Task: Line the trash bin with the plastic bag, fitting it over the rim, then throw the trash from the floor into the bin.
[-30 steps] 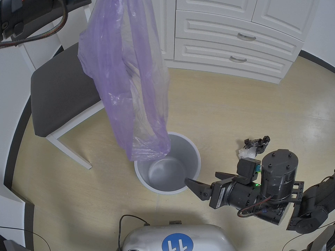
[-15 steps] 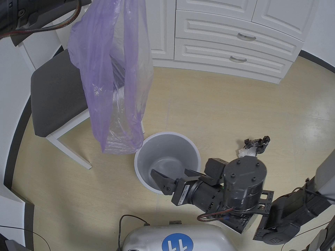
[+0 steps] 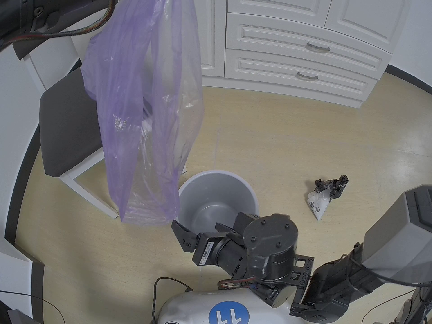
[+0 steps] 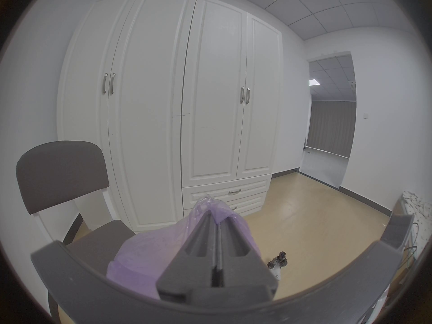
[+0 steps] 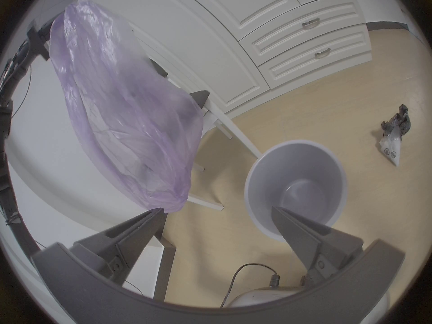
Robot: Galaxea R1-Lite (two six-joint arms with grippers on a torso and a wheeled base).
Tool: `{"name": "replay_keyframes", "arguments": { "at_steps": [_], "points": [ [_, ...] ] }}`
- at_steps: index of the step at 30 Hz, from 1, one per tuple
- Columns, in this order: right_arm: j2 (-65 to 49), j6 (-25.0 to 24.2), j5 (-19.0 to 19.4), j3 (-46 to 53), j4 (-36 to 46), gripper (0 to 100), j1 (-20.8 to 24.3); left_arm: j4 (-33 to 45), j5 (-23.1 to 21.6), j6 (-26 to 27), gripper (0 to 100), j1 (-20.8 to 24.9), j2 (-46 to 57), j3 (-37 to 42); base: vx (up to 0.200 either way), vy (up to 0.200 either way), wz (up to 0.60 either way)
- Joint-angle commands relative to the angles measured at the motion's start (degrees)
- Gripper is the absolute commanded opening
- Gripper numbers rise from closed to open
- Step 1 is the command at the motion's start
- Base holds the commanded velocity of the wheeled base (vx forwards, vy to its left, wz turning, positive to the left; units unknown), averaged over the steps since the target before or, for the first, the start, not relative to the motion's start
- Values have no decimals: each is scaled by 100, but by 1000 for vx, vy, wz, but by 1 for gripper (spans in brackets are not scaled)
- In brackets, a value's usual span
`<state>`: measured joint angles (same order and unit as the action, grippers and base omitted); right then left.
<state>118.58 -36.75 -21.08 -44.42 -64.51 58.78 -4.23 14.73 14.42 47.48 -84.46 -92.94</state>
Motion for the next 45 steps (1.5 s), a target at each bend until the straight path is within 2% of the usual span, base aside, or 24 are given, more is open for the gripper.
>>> {"name": "replay_keyframes", "arguments": {
  "at_steps": [1,12,20,29,37,45],
  "points": [
    [236,-51,-10,-154,-9,100,98,-8,4,-1,0,-2,-53,-22,0,0,0],
    [447,-253,-90,-699,35,100,169,-8,4,-1,0,-2,-71,-22,0,0,0],
    [254,-218,-28,-427,35,100,634,-8,4,-1,0,-2,-80,-22,0,0,0],
    [324,-192,-28,-699,79,100,810,-157,39,8,0,-2,-124,-5,0,0,0],
    [649,-192,-54,-1042,150,100,713,-166,39,-1,0,-2,-150,-5,0,0,0],
    [702,-192,-54,-611,79,100,274,-166,65,-1,0,-29,-97,-5,0,0,0]
  ]
}}
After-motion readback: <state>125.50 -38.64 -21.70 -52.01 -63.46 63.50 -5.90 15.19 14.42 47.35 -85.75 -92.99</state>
